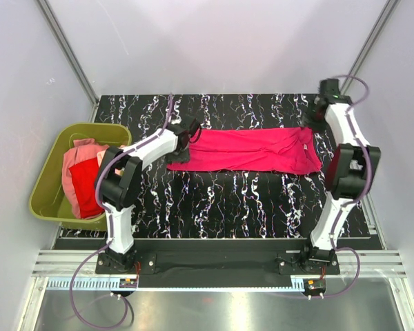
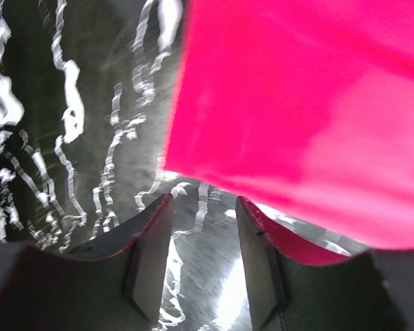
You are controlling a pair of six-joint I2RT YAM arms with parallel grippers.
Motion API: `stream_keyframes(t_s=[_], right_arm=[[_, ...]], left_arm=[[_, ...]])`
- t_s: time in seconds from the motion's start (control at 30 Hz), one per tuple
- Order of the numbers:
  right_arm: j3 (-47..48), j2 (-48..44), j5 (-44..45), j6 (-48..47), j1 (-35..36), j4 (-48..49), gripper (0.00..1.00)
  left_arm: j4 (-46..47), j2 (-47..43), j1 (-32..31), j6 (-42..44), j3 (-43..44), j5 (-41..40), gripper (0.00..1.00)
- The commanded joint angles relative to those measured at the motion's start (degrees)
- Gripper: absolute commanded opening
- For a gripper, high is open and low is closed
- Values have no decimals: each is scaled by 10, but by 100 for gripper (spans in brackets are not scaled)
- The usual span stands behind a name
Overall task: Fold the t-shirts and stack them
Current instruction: Fold the tshirt
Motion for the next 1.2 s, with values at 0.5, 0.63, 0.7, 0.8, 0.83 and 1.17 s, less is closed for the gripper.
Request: stream_keyframes(t_s=[0.5,0.63,0.7,0.8,0.83,1.17], right_arm=[[-139,-23,-134,324,-223,-166,43],[-153,-26,-154,350,-223,-150,46],[-159,-24,-170,362,-222,-145,47],[-167,-22,-162,369,-221,-133,49],[-168,-20,-160,373,-221,-130,50],[-191,3,-162,410,-199,-106,51]], left_arm=[[28,91,3,46,149,105,50],[24,112,12,46,157,103,50],[24,120,16,45,156,99,50],[24,125,20,44,151,92,50],[24,125,21,43,148,89,50],[31,122,24,36,127,75,50]])
